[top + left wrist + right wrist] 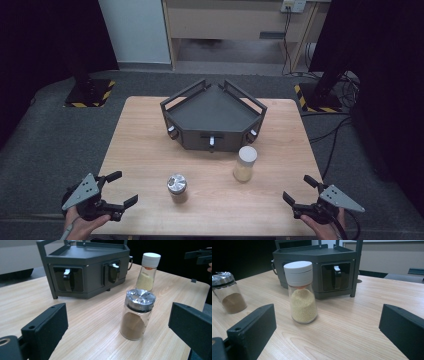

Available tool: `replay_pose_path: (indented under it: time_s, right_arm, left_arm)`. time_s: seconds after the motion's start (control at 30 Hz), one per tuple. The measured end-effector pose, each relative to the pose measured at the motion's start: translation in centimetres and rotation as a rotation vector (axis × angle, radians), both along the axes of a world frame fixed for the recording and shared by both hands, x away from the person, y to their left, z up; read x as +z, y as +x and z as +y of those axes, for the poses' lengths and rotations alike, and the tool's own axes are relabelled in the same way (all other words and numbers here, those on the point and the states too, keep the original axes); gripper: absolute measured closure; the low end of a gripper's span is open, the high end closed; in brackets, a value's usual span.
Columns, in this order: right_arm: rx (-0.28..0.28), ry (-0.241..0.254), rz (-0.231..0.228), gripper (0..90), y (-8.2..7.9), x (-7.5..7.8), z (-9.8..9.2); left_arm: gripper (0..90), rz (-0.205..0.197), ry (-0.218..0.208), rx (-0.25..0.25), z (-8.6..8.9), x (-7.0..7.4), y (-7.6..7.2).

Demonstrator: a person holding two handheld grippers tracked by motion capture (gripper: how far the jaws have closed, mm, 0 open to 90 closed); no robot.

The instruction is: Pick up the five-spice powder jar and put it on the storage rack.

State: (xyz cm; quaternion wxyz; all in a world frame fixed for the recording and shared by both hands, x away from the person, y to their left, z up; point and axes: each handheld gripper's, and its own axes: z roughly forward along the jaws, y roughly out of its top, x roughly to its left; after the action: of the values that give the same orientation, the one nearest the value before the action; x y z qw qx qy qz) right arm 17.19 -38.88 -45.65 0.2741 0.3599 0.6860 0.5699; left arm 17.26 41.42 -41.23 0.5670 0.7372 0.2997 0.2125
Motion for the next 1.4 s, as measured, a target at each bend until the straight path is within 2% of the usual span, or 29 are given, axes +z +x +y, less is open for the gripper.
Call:
replay_pose_path:
  time_s: [0.1, 0.2, 0.3, 0.4, 0.43, 0.57, 0.7, 0.93, 1.27, 1.4]
  right_arm:
    - [-0.005, 0.002, 0.004, 1.8, 0.0, 0.0, 0.0]
    - [-0.009, 0.003, 0.004, 1.9, -0.1, 0.0, 0.1]
    - [-0.014, 0.006, 0.003, 2.0, -0.1, 0.0, 0.1]
    - [-0.016, 0.009, 0.002, 2.0, -0.1, -0.1, 0.0]
    - [-0.017, 0.010, 0.002, 2.0, -0.1, -0.1, 0.0]
    - [-0.019, 0.013, 0.005, 2.0, -0.1, -0.1, 0.0]
    - [-0.020, 0.015, 0.003, 2.0, -0.1, -0.1, 0.0]
    - [-0.023, 0.019, 0.004, 2.1, -0.1, -0.1, 0.0]
    - [-0.024, 0.023, 0.005, 2.3, -0.1, -0.2, -0.1]
    - [-0.024, 0.025, 0.005, 2.2, -0.1, -0.2, -0.1]
  left_arm:
    - [1.1, 0.005, 0.035, -0.020, -0.2, 1.6, 0.8]
    - [0.9, 0.005, 0.053, -0.033, -0.4, 2.3, 1.1]
    - [1.0, 0.001, 0.088, -0.065, -0.9, 3.8, 1.8]
    - [1.0, 0.000, 0.096, -0.075, -1.0, 4.4, 2.2]
    - [1.0, 0.004, 0.105, -0.079, -1.1, 5.0, 2.5]
    - [0.9, 0.018, 0.099, -0.095, -1.1, 5.5, 3.1]
    - [0.9, 0.011, 0.132, -0.115, -1.6, 6.5, 3.6]
    - [1.1, 0.020, 0.140, -0.127, -1.7, 7.1, 4.6]
    - [1.0, 0.050, 0.176, -0.155, -2.6, 8.1, 5.8]
    - [1.5, 0.070, 0.176, -0.161, -2.8, 8.4, 6.2]
